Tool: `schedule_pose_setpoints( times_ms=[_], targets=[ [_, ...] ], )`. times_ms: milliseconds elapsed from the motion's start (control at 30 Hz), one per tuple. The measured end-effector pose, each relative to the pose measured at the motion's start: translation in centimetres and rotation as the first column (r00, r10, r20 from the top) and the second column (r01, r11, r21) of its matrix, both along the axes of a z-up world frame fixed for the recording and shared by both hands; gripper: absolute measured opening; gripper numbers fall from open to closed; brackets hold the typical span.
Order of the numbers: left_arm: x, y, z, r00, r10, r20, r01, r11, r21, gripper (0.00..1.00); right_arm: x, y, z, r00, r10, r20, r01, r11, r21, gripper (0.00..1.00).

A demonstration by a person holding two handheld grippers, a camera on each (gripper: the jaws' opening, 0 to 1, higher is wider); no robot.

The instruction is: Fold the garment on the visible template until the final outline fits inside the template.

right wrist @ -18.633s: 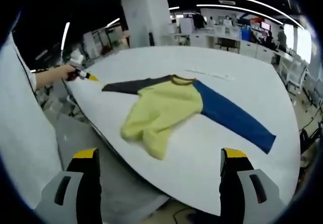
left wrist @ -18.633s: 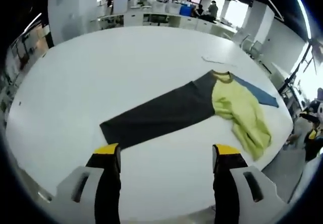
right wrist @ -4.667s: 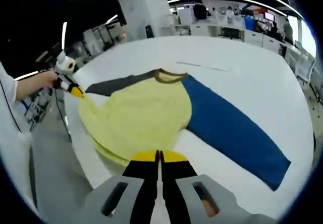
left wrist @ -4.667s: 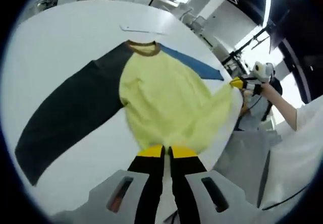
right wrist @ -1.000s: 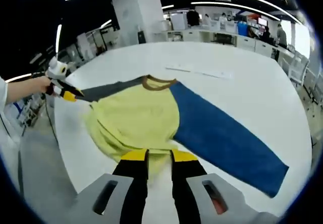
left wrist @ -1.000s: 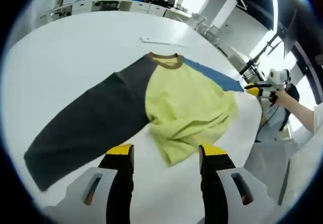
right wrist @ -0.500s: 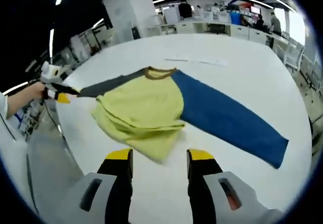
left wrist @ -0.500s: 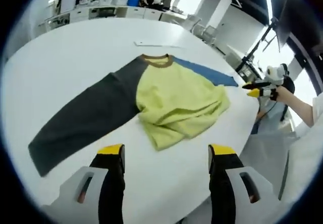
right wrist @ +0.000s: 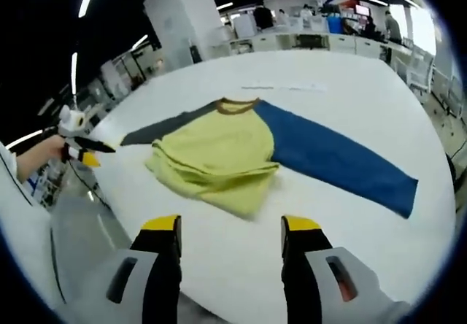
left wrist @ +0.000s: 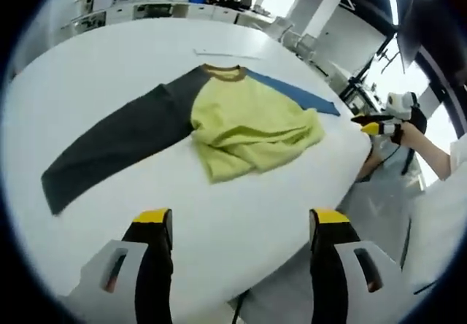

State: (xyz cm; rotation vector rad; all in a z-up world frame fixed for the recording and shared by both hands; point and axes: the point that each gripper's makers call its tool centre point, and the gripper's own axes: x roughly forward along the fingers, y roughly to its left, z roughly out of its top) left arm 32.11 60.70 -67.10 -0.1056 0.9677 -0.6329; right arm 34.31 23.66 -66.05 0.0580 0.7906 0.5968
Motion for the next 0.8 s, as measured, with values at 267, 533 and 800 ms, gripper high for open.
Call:
schedule_pose_setpoints(
  times_ms=[267, 533, 800],
  targets=[
    [-1.2, 0.7, 0.3, 1.000, 0.026, 0.013, -0.027, 0.999, 0.027, 0.77, -1.3, -0.3, 0.5, 1.000, -0.004, -0.004, 0.004, 1.000, 0.010, 0.63],
    [-2.6, 0.2, 1.7, 0.999, 0.025, 0.039, -0.026, 1.000, 0.016, 0.85, -2.9, -0.4, 1.6, 1.000, 0.001, 0.010, -0.001, 1.000, 0.017, 0.69],
    [-3.8, 0.2, 3.0, 0.998, 0.015, 0.059, -0.017, 1.000, 0.022, 0.91, -4.4, -0.5, 2.4, 1.000, 0.017, 0.013, -0.017, 1.000, 0.023, 0.76]
  ],
)
